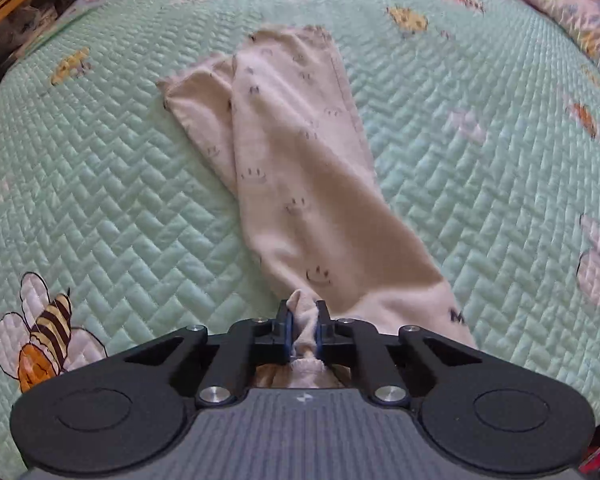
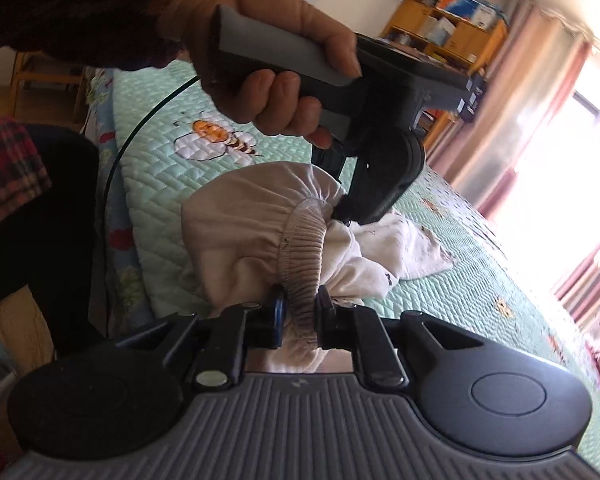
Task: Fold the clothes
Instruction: 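Hold the waistband with the right gripper and pull the pants straight along the bed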
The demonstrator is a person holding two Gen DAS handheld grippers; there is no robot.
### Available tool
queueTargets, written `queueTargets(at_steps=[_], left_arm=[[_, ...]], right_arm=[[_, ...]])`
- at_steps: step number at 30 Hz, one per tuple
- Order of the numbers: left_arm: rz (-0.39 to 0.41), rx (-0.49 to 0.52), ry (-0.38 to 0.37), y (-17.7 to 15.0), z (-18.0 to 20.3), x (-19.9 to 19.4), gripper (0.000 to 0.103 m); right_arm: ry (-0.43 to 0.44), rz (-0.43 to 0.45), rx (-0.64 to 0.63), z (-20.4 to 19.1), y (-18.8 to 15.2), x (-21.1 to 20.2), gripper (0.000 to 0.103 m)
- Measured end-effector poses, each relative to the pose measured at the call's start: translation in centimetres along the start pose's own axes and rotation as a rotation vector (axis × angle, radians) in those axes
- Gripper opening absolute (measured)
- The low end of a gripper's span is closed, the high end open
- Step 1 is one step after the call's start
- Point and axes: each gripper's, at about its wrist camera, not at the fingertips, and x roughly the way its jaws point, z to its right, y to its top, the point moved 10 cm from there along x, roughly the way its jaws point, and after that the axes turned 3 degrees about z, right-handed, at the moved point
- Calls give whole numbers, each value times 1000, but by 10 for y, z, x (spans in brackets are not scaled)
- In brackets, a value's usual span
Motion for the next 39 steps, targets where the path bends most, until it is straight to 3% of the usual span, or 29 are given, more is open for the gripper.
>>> queueTargets(at_steps=[6, 11, 16, 20, 21, 24, 27, 30, 33, 35, 37, 39], left_arm=[[121, -59, -48, 32, 4, -37, 10], [106, -76, -21, 19, -9, -38, 10], [125, -149, -87, 17, -23, -43, 9], [222, -144, -114, 31, -15, -68, 9], [268, -151, -106, 35, -17, -76, 1], [394, -171, -86, 45, -23, -99, 0], [310, -154, -69, 39, -28, -84, 1], [175, -83, -41, 26, -25, -50, 16], [96, -55, -38, 21, -20, -27, 33], [103, -51, -6, 27, -20, -24, 62], [129, -45, 51, 36, -23, -23, 82], [135, -55, 92, 44, -27, -19, 89]], right_arm=[[-48, 26, -9, 5, 4, -1, 16], [7, 25, -33, -9, 1, 1, 15], [9, 33, -59, -17, 1, 3, 15], [-50, 38, -107, -15, -1, 5, 16], [-56, 32, -116, -15, -2, 6, 17], [-19, 9, -121, -20, -6, 11, 16], [-10, 16, -144, -26, -8, 11, 16], [-7, 13, -154, -26, -8, 12, 16], [9, 10, -163, -31, -9, 11, 16], [10, 9, -173, -34, -9, 12, 16], [13, 8, -175, -37, -9, 12, 16], [15, 8, -175, -38, -8, 13, 16]])
